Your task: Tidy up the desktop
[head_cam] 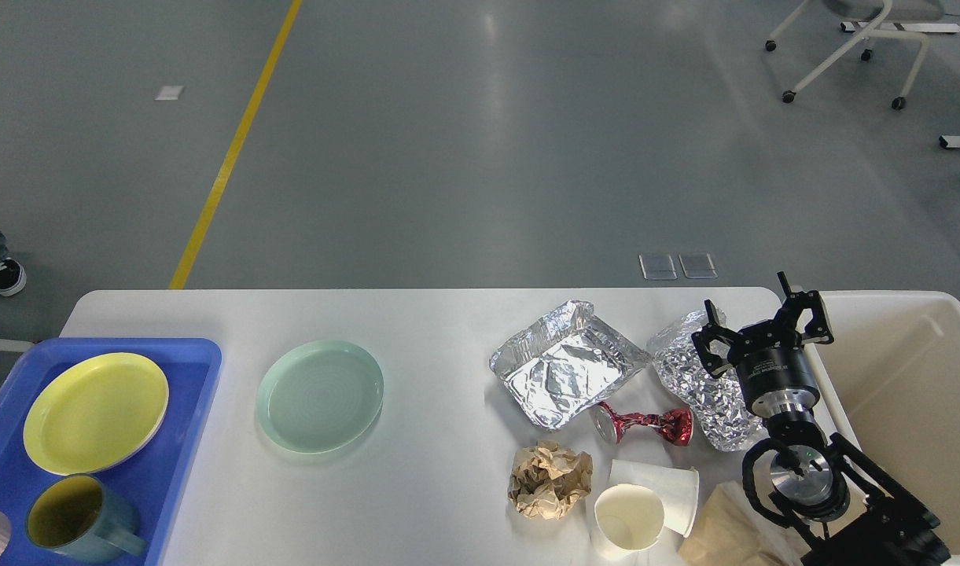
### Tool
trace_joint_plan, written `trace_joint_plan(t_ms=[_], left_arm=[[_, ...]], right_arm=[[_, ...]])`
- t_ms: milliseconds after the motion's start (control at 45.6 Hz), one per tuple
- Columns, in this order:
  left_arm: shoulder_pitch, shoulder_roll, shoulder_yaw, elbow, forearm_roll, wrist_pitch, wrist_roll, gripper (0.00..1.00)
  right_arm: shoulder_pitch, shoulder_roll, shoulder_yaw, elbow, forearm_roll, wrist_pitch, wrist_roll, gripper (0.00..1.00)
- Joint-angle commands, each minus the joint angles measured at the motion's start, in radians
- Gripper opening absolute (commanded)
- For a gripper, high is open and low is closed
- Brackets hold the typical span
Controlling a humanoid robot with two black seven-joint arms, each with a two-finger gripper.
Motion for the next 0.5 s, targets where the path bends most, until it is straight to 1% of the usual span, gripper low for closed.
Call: trace_joint_plan(t_ms=[0, 110, 263, 351, 460, 482], left_arm=[[0.002, -0.008, -0.001, 0.0, -0.006, 0.0, -0.001, 0.08], [0.002, -0.009, -0.001, 0.0, -0.003, 0.0, 0.0, 0.14], [0.002, -0.009, -0.001, 0.0, -0.006, 0.006, 0.002, 0.32], [0.002, -0.012, -0.001, -0.001, -0.006, 0.047, 0.002, 0.49], [0.001, -0.018, -0.001, -0.005, -0.006, 0.058, 0.0, 0.66], [0.001, -0.018, -0.001, -0.008, -0.006, 0.058, -0.001, 0.75]], right_arm=[[0.0, 0.0, 0.0, 0.0, 0.0, 0.0, 0.001, 1.0], [0.0, 0.0, -0.001, 0.0, 0.0, 0.0, 0.001, 1.0], [0.0, 0.0, 0.0, 0.0, 0.0, 0.0, 0.0, 1.0], [0.0, 0.0, 0.0, 0.0, 0.0, 0.0, 0.0, 1.0], [0.0, 0.0, 0.0, 0.0, 0.0, 0.0, 0.001, 1.0], [0.0, 0.0, 0.0, 0.0, 0.0, 0.0, 0.001, 1.0]])
